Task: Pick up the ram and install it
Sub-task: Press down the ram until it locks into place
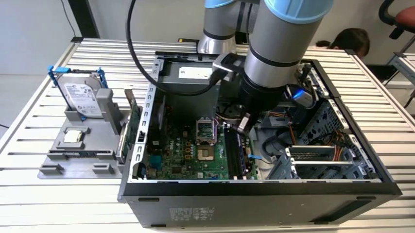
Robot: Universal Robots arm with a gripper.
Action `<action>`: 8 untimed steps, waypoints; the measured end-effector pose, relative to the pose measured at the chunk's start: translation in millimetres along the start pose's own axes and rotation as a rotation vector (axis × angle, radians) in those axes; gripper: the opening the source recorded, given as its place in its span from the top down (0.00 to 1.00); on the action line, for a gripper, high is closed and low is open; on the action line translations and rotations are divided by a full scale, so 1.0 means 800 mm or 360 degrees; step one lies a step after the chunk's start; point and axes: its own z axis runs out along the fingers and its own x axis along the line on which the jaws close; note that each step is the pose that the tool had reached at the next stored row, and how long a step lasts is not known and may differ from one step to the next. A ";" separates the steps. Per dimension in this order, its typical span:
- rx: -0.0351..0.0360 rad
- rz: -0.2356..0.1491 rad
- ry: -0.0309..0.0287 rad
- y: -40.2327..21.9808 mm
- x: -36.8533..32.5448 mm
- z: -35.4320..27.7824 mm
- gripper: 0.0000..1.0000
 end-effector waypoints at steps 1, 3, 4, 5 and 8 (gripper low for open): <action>-0.0001 -0.0030 -0.00002 0.0000 0.0000 0.0000 1.00; -0.0001 -0.0084 -0.00014 0.0000 0.0000 0.0000 1.00; 0.0000 -0.0110 -0.00027 -0.0001 -0.0001 0.0000 1.00; 0.0001 -0.0135 -0.00044 -0.0001 -0.0001 0.0000 1.00; 0.0003 -0.0216 -0.00076 0.0000 0.0000 0.0000 1.00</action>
